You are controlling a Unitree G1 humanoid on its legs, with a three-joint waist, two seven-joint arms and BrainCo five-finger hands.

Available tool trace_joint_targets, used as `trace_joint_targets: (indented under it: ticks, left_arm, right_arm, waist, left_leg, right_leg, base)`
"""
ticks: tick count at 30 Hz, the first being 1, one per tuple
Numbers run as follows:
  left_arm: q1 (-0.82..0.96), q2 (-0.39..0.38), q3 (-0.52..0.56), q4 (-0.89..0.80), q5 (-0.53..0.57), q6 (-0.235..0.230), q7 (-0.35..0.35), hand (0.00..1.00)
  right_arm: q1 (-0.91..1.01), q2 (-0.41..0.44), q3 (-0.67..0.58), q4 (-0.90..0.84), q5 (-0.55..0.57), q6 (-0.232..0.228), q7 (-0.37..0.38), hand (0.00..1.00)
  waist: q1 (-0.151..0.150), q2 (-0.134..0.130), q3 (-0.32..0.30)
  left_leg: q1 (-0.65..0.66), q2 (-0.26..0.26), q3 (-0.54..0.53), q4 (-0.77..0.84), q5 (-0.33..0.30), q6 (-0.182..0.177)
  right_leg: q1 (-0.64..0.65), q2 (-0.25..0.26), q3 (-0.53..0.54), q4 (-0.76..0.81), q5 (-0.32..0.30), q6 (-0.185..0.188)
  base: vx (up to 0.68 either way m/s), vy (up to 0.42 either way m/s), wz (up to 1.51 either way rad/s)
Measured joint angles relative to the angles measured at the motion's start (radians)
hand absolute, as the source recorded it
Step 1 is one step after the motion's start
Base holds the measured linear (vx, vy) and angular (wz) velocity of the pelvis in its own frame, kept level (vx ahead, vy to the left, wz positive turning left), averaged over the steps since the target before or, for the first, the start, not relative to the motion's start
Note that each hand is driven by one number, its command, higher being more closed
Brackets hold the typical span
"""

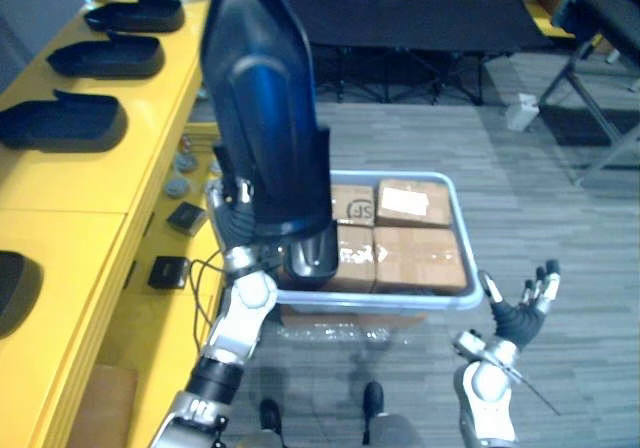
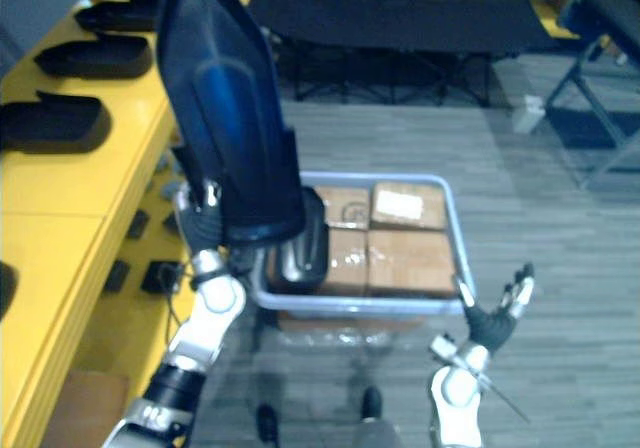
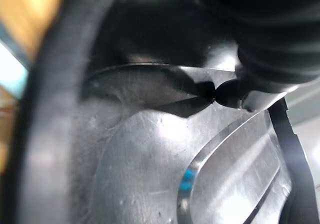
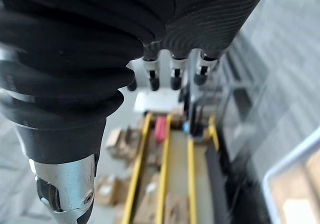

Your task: Walk over and take plastic housings, then place them on the shelf

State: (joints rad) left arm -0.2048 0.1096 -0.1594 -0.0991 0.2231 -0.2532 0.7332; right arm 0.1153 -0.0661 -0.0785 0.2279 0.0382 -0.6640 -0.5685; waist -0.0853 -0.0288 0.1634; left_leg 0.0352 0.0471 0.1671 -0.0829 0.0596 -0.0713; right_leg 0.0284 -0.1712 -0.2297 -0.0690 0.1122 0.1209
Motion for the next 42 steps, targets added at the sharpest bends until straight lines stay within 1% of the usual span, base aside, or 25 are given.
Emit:
trace_joint_targets:
  ticks: [2,3,4,5,7,8,9,10,11,12,14,16,18,20,21,22,24,26,27,28,30,31,34,38,42]
  left_arm:
    - [0.044,-0.001,0.033,-0.074,-0.027,-0.019,-0.039,1.0]
    - [0.087,0.002,0.079,-0.133,-0.051,-0.041,-0.073,1.0]
    - [0.11,0.003,0.104,-0.166,-0.067,-0.047,-0.089,1.0]
    - [0.122,0.003,0.122,-0.184,-0.068,-0.047,-0.096,1.0]
    - [0.168,0.015,0.197,-0.231,-0.07,-0.052,-0.119,1.0]
    - [0.177,0.024,0.21,-0.237,-0.07,-0.052,-0.121,1.0]
    - [0.194,0.042,0.242,-0.245,-0.069,-0.052,-0.126,1.0]
    - [0.219,0.055,0.279,-0.257,-0.069,-0.052,-0.128,1.0]
    - [0.233,0.06,0.299,-0.264,-0.069,-0.052,-0.128,1.0]
    - [0.256,0.062,0.338,-0.278,-0.069,-0.052,-0.128,1.0]
    - [0.288,0.063,0.396,-0.293,-0.069,-0.049,-0.128,1.0]
    - [0.327,0.063,0.462,-0.294,-0.079,-0.04,-0.129,1.0]
    - [0.368,0.061,0.504,-0.293,-0.1,-0.035,-0.129,1.0]
    - [0.42,0.057,0.563,-0.292,-0.105,-0.035,-0.129,1.0]
    - [0.436,0.055,0.582,-0.292,-0.105,-0.037,-0.129,1.0]
    - [0.462,0.045,0.618,-0.292,-0.106,-0.04,-0.13,1.0]
    - [0.504,0.017,0.664,-0.291,-0.108,-0.049,-0.129,1.0]
    - [0.567,-0.021,0.712,-0.291,-0.109,-0.074,-0.126,1.0]
    - [0.58,-0.031,0.722,-0.291,-0.109,-0.077,-0.126,1.0]
    - [0.605,-0.051,0.744,-0.291,-0.112,-0.081,-0.124,1.0]
    - [0.635,-0.082,0.775,-0.291,-0.142,-0.087,-0.124,1.0]
    - [0.65,-0.108,0.792,-0.291,-0.161,-0.09,-0.12,1.0]
    - [0.675,-0.153,0.824,-0.291,-0.188,-0.109,-0.113,1.0]
    - [0.676,-0.162,0.826,-0.292,-0.187,-0.118,-0.107,1.0]
    - [0.676,-0.173,0.825,-0.295,-0.187,-0.119,-0.109,1.0]
  right_arm:
    - [-0.007,-0.001,0.002,-0.007,0.045,0.02,0.064,0.0]
    - [-0.016,-0.004,0.014,-0.011,0.078,0.038,0.125,0.0]
    - [-0.022,-0.009,0.025,-0.018,0.091,0.044,0.154,0.0]
    - [-0.027,-0.012,0.034,-0.023,0.1,0.048,0.173,0.0]
    - [-0.064,-0.016,0.076,-0.027,0.123,0.054,0.23,0.0]
    - [-0.073,-0.017,0.084,-0.031,0.13,0.054,0.239,0.0]
    - [-0.092,-0.017,0.094,-0.045,0.15,0.054,0.258,0.0]
    - [-0.112,-0.021,0.106,-0.065,0.169,0.054,0.273,0.0]
    - [-0.123,-0.025,0.113,-0.071,0.179,0.053,0.282,0.0]
    - [-0.143,-0.033,0.12,-0.077,0.186,0.053,0.293,0.0]
    - [-0.168,-0.044,0.137,-0.078,0.197,0.053,0.322,0.0]
    - [-0.198,-0.053,0.166,-0.079,0.226,0.065,0.362,0.0]
    - [-0.228,-0.058,0.205,-0.079,0.247,0.095,0.395,0.0]
    - [-0.268,-0.06,0.26,-0.063,0.265,0.13,0.425,0.0]
    - [-0.281,-0.059,0.276,-0.052,0.265,0.141,0.431,0.0]
    - [-0.302,-0.059,0.3,-0.034,0.266,0.161,0.44,0.0]
    - [-0.332,-0.058,0.323,0.01,0.268,0.179,0.448,0.0]
    - [-0.352,-0.057,0.347,0.062,0.272,0.203,0.459,0.0]
    - [-0.357,-0.056,0.351,0.074,0.272,0.208,0.462,0.0]
    - [-0.364,-0.048,0.355,0.093,0.272,0.209,0.466,0.0]
    - [-0.367,-0.034,0.363,0.103,0.271,0.21,0.466,0.0]
    - [-0.367,-0.03,0.374,0.104,0.27,0.21,0.466,0.0]
    - [-0.368,-0.025,0.38,0.105,0.262,0.213,0.466,0.0]
    - [-0.367,-0.03,0.374,0.105,0.262,0.23,0.467,0.0]
    - [-0.357,-0.043,0.355,0.104,0.262,0.231,0.483,0.0]
  waist:
    - [0.017,0.015,-0.021]
    - [0.031,0.025,-0.034]
    - [0.043,0.03,-0.038]
    - [0.048,0.032,-0.039]
    - [0.053,0.029,-0.047]
    - [0.058,0.028,-0.052]
    - [0.074,0.024,-0.058]
    - [0.08,0.02,-0.063]
    - [0.086,0.018,-0.067]
    - [0.103,0.012,-0.073]
    - [0.117,0.006,-0.082]
    - [0.152,0.004,-0.085]
    - [0.173,0.005,-0.085]
    - [0.219,0.005,-0.085]
    - [0.229,0.005,-0.085]
    - [0.251,0.005,-0.09]
    - [0.286,0.009,-0.089]
    - [0.324,0.009,-0.09]
    - [0.336,0.01,-0.09]
    - [0.357,0.011,-0.089]
    - [0.376,0.011,-0.089]
    - [0.377,0.008,-0.09]
    - [0.393,0.006,-0.089]
    - [0.397,-0.004,-0.086]
    - [0.395,-0.008,-0.076]
  left_leg:
    - [0.001,-0.001,-0.016,0.0,0.0,0.0]
    - [0.001,0.0,-0.02,0.0,0.001,0.0]
    - [0.003,0.0,-0.021,0.0,0.001,-0.001]
    - [0.005,-0.001,-0.023,0.0,0.001,-0.001]
    - [0.014,-0.003,-0.052,-0.001,0.001,-0.001]
    - [0.014,-0.003,-0.055,-0.003,0.002,-0.002]
    - [0.014,-0.003,-0.065,-0.004,0.002,-0.003]
    - [0.013,-0.004,-0.077,-0.004,0.002,-0.004]
    - [0.011,-0.004,-0.08,-0.004,0.003,-0.005]
    - [0.009,-0.005,-0.095,-0.003,0.003,-0.005]
    - [-0.001,-0.009,-0.128,0.0,0.008,-0.004]
    - [-0.003,-0.011,-0.157,0.0,0.01,-0.004]
    - [-0.004,-0.016,-0.191,0.0,0.011,-0.005]
    - [-0.007,-0.026,-0.241,0.0,0.013,-0.006]
    - [-0.01,-0.029,-0.249,0.0,0.014,-0.005]
    - [-0.02,-0.035,-0.277,0.0,0.017,-0.005]
    - [-0.027,-0.044,-0.308,0.0,0.021,-0.003]
    - [-0.035,-0.061,-0.355,0.001,0.026,0.0]
    - [-0.036,-0.063,-0.364,0.001,0.027,0.001]
    - [-0.037,-0.066,-0.38,0.001,0.027,0.001]
    - [-0.038,-0.072,-0.396,0.001,0.027,0.002]
    - [-0.039,-0.077,-0.408,0.001,0.027,0.002]
    - [-0.041,-0.08,-0.416,0.001,0.028,0.002]
    - [-0.057,-0.073,-0.435,0.001,0.033,-0.004]
    - [-0.058,-0.075,-0.438,0.001,0.033,-0.004]
  right_leg:
    - [0.011,-0.001,-0.017,0.0,-0.005,0.002]
    - [0.014,0.0,-0.022,0.0,-0.006,0.002]
    - [0.017,0.0,-0.024,-0.001,-0.006,0.002]
    - [0.022,-0.001,-0.029,-0.003,-0.006,0.002]
    - [0.047,-0.002,-0.062,-0.008,-0.015,-0.002]
    - [0.05,-0.002,-0.067,-0.008,-0.018,-0.004]
    - [0.055,-0.002,-0.074,-0.008,-0.025,-0.008]
    - [0.063,-0.002,-0.091,-0.008,-0.029,-0.007]
    - [0.066,-0.003,-0.099,-0.008,-0.031,-0.007]
    - [0.069,-0.003,-0.106,-0.008,-0.033,-0.007]
    - [0.08,-0.004,-0.142,-0.008,-0.039,-0.007]
    - [0.098,-0.003,-0.173,-0.008,-0.039,-0.004]
    - [0.119,-0.005,-0.214,-0.008,-0.047,-0.003]
    - [0.147,-0.007,-0.266,-0.008,-0.061,0.001]
    - [0.152,-0.008,-0.28,-0.008,-0.065,0.003]
    - [0.158,-0.009,-0.303,-0.008,-0.07,0.004]
    - [0.169,-0.013,-0.342,-0.003,-0.079,0.003]
    - [0.185,-0.023,-0.387,0.015,-0.097,0.011]
    - [0.187,-0.024,-0.399,0.02,-0.101,0.006]
    - [0.189,-0.026,-0.405,0.03,-0.108,-0.001]
    - [0.197,-0.031,-0.428,0.038,-0.116,-0.001]
    - [0.201,-0.039,-0.435,0.049,-0.133,0.002]
    - [0.199,-0.042,-0.445,0.063,-0.149,0.002]
    - [0.187,-0.038,-0.455,0.083,-0.161,0.006]
    - [0.192,-0.038,-0.461,0.088,-0.162,0.006]
  base:
    - [0.01,-0.007,0.24]
    - [0.01,-0.012,0.12]
    - [0.01,-0.011,0.08]
    - [0.0,-0.009,0.16]
    - [-0.01,-0.018,0.31]
    - [-0.02,-0.027,0.26]
    - [0.0,-0.028,0.26]
    - [0.0,-0.026,0.28]
    - [0.01,-0.026,0.28]
    - [0.02,-0.026,0.29]
    - [0.03,-0.032,0.42]
    - [0.05,-0.032,0.49]
    - [0.05,-0.027,0.55]
    - [0.05,-0.022,0.61]
    - [0.05,-0.018,0.67]
    - [0.05,-0.011,0.66]
    - [0.05,-0.006,0.6]
    - [0.06,0.004,0.62]
    - [0.05,0.011,0.52]
    - [0.03,0.01,0.31]
    - [0.03,0.004,0.33]
    - [0.02,-0.005,0.29]
    - [0.0,0.002,0.13]
    - [0.0,-0.023,0.13]
    - [0.0,0.002,0.05]
